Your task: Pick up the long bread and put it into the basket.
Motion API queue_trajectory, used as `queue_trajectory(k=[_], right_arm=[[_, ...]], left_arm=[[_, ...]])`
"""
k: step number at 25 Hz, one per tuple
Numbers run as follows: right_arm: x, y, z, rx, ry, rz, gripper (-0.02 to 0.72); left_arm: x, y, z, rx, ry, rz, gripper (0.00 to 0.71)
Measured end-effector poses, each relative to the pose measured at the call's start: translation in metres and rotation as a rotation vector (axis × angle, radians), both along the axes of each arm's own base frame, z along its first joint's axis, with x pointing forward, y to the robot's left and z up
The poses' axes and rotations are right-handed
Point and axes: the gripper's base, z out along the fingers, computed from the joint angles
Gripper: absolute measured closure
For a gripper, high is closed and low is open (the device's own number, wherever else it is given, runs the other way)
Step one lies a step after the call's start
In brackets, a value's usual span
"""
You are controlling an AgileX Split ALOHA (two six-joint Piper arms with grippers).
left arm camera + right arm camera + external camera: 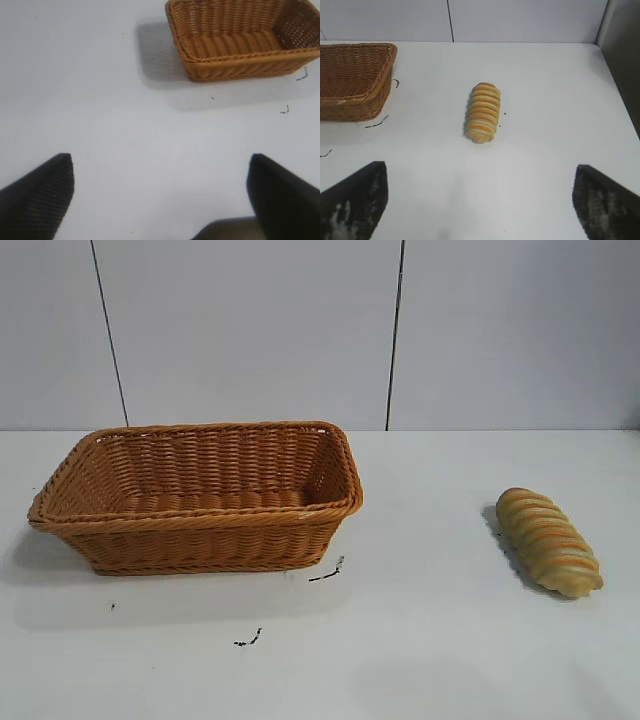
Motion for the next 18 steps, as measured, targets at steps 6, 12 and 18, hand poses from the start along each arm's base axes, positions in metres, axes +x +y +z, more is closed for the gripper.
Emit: queue_trajectory(k=[6, 12, 18], right_arm=[[0.0, 0.0, 0.0, 0.0, 0.0, 0.0, 0.014], [0.002, 0.0, 0.004, 0.0, 0.018, 0.0, 0.014], [0.047, 0.0, 0.031, -0.001, 0.215, 0.0, 0.014]], left_arm=[[0.0, 0.0, 0.0, 0.0, 0.0, 0.0, 0.018], [0.0, 0.0, 0.0, 0.0, 0.0, 0.0, 0.018], [0.0, 0.0, 0.0, 0.0, 0.0, 0.0, 0.018]])
